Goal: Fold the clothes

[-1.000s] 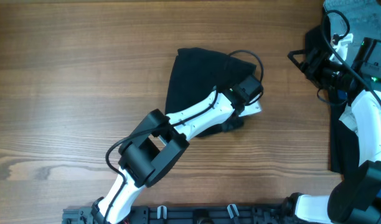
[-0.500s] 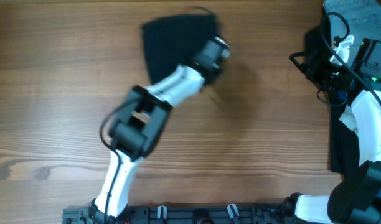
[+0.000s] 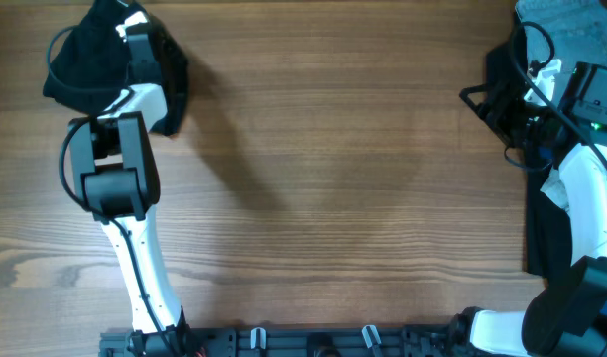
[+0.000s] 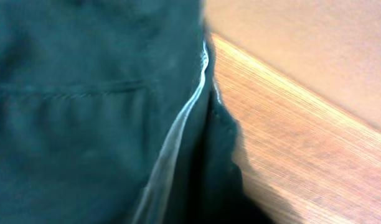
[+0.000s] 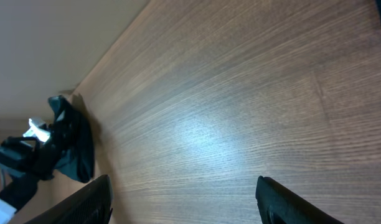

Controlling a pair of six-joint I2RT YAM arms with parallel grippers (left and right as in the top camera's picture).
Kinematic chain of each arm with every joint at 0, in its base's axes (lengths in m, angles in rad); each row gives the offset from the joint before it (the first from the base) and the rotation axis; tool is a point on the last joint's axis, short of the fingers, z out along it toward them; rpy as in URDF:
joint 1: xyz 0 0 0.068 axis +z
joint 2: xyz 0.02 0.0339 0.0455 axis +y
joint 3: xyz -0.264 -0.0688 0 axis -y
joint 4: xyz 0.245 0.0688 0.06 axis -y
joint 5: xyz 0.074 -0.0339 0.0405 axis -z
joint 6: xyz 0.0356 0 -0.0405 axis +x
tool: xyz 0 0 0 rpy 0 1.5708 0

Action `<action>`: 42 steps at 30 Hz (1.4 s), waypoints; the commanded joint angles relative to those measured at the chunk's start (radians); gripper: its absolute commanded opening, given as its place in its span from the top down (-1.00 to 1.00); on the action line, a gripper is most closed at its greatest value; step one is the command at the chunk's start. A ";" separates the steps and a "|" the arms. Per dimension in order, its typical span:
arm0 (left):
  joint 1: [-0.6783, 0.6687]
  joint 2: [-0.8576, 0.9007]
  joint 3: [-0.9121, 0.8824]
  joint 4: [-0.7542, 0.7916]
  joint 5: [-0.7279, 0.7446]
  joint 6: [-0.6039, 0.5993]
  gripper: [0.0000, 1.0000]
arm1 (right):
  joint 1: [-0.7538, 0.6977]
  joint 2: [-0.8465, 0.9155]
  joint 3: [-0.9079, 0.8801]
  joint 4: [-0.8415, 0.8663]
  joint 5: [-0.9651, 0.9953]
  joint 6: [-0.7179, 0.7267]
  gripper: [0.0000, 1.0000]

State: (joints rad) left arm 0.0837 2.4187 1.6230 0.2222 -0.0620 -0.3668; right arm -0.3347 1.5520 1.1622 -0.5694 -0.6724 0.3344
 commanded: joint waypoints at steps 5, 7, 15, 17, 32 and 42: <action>-0.053 -0.048 0.019 0.047 0.129 0.143 -1.00 | 0.044 -0.004 0.006 0.000 0.041 -0.017 -0.49; -0.055 -0.154 0.028 -0.065 0.129 0.237 -1.00 | 0.044 -0.003 0.006 -0.002 0.040 -0.018 -0.49; -0.053 -0.526 0.028 -0.706 -0.013 0.598 -1.00 | 0.044 -0.004 0.006 -0.009 0.036 -0.019 -0.50; -0.045 -0.523 0.027 -0.829 -0.083 0.658 -1.00 | 0.044 -0.004 0.006 -0.017 0.037 -0.021 -0.50; -0.001 -0.253 0.017 -1.180 -0.042 0.545 -1.00 | 0.044 -0.003 0.006 0.003 0.037 -0.047 -0.51; -0.004 -0.129 0.017 -0.946 0.205 0.537 -1.00 | 0.044 -0.004 0.006 -0.008 0.045 -0.045 -0.52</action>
State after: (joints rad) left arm 0.0868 2.2204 1.6489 -0.7975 -0.0231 0.1806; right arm -0.2932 1.5520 1.1622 -0.5732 -0.6418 0.3080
